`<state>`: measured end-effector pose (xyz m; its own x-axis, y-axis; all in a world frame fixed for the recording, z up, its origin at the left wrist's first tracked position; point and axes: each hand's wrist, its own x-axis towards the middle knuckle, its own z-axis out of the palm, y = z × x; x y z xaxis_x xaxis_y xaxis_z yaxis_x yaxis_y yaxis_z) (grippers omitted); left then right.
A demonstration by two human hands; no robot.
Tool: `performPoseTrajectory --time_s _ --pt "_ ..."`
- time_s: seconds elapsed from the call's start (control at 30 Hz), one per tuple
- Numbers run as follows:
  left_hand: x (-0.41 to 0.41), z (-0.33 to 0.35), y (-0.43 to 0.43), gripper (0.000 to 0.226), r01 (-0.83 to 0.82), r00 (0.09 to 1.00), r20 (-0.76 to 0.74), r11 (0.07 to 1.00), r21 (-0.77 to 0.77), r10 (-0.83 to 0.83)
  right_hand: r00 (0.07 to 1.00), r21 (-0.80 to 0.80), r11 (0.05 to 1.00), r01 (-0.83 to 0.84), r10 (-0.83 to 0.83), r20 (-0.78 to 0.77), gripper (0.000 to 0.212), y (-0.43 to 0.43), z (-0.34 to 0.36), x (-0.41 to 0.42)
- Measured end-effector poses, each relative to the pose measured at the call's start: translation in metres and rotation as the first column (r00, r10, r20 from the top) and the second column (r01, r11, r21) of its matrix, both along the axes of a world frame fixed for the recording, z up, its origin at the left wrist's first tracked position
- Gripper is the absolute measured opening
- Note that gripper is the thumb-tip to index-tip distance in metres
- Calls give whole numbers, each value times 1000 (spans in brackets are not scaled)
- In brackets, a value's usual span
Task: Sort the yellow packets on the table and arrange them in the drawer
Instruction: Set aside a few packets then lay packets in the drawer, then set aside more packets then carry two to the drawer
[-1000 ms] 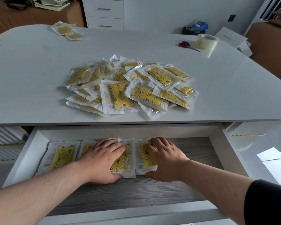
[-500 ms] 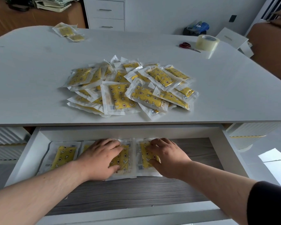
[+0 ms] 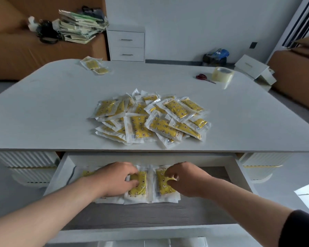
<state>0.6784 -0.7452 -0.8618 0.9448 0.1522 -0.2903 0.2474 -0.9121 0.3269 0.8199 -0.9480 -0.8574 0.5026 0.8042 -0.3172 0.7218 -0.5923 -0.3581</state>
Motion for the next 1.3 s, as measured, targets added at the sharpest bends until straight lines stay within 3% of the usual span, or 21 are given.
performPoseTrajectory --time_s 0.2,0.37,0.57,0.67,0.73,0.93,1.13,1.3 --pt "-28 73 -6 23 -190 970 124 969 -160 210 987 281 947 158 -140 -82 23 -16 76 -16" --pt "-45 115 -19 20 -272 901 244 906 -323 358 980 363 911 196 -166 -111 20 -27 118 -31" --pt "-56 124 -31 14 -291 792 359 823 -488 493 962 480 838 258 -178 -206 15 -27 133 -49" --pt "-62 107 -36 14 -332 752 319 750 -573 576 924 519 774 363 -225 -310 14 -32 114 -62" --pt "-63 91 -35 14 -355 752 284 728 -587 595 894 515 742 428 -264 -363 15 -34 94 -68" --pt "-36 66 -21 16 -328 807 253 762 -559 534 933 438 838 324 -206 -294 17 0 62 -43" --pt "-28 42 -6 22 -364 794 166 677 -640 584 913 333 890 310 -181 -366 17 19 35 -25" --pt "-28 35 17 18 -426 740 96 574 -699 666 858 295 864 409 -253 -447 18 29 34 -14"
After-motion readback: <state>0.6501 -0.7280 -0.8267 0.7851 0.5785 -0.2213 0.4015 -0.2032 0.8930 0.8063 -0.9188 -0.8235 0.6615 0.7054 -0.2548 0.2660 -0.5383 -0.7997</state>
